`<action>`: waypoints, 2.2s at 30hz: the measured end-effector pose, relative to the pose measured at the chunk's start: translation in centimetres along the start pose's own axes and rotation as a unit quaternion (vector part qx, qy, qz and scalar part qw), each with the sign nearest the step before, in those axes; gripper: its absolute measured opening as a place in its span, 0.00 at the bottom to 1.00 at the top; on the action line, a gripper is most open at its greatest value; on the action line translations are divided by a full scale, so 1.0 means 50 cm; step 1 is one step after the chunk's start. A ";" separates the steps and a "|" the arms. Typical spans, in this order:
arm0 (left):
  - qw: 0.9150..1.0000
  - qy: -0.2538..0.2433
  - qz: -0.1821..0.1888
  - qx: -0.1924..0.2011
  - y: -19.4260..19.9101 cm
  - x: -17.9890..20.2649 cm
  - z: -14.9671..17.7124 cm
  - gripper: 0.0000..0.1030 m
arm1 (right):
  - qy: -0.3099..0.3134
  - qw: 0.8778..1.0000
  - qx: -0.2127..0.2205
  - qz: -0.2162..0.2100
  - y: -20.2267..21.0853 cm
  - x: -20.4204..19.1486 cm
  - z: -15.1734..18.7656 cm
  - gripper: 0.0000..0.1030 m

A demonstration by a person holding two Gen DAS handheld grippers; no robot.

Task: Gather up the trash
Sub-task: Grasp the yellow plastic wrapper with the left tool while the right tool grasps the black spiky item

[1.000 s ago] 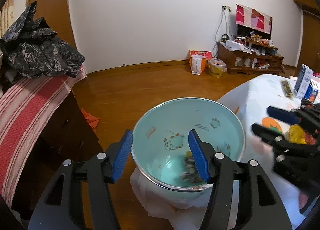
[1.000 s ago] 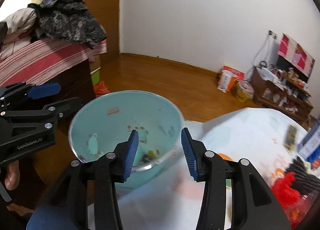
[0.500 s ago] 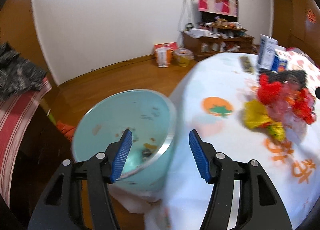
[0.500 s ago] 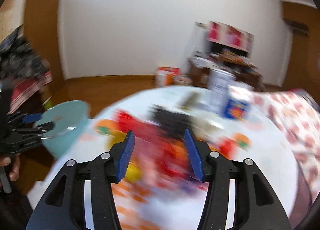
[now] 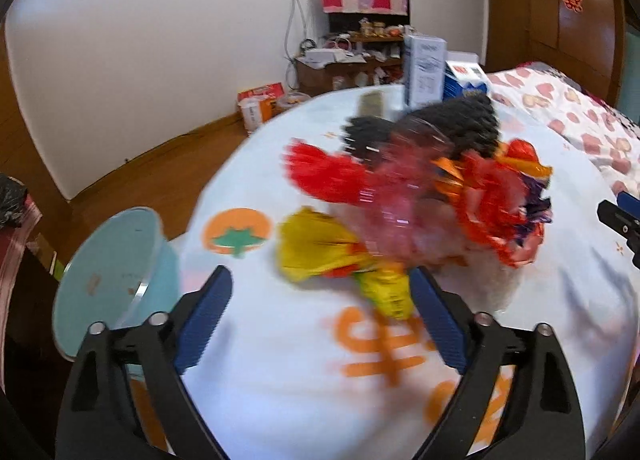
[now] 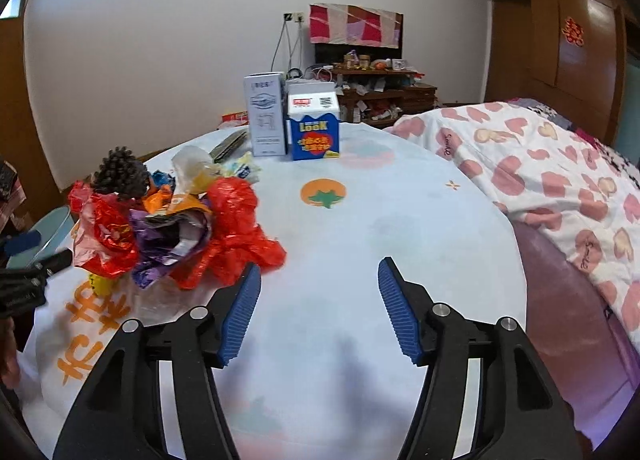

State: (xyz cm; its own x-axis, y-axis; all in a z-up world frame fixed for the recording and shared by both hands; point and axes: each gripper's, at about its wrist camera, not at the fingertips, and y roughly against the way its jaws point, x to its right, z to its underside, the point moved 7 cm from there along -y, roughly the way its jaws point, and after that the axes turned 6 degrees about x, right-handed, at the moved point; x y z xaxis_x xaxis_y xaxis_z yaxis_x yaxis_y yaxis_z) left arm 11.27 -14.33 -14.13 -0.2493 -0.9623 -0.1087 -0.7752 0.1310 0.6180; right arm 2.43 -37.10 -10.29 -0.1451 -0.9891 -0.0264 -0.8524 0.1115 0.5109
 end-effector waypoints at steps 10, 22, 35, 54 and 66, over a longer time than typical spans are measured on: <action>0.998 -0.039 -0.016 -0.045 -0.032 -0.017 0.043 0.90 | -0.004 1.000 0.001 -0.023 -0.008 -0.010 0.015 0.62; 0.998 0.019 -0.039 -0.036 0.003 -0.121 0.015 0.90 | 0.006 1.000 0.002 -0.018 -0.011 -0.023 0.018 0.64; 0.997 -0.037 -0.037 -0.057 -0.047 -0.041 0.042 0.94 | -0.009 1.000 0.000 -0.013 -0.015 0.008 0.017 0.66; 0.999 -0.012 0.002 -0.038 -0.033 -0.076 0.024 0.35 | -0.011 0.996 0.062 -0.061 0.015 -0.083 -0.110 0.66; 0.999 0.008 -0.023 0.039 0.075 -0.206 -0.032 0.24 | 0.054 0.988 0.053 -0.136 -0.039 -0.262 -0.183 0.65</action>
State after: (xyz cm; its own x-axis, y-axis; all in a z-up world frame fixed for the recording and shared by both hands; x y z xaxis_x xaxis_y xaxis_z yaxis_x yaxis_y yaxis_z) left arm 11.88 -4.29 -9.45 -0.2033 -0.9713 -0.1237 -0.8293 0.1036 0.5491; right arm 10.60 -25.23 -3.09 0.1463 -0.9877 -0.0558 -0.9011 -0.1563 0.4044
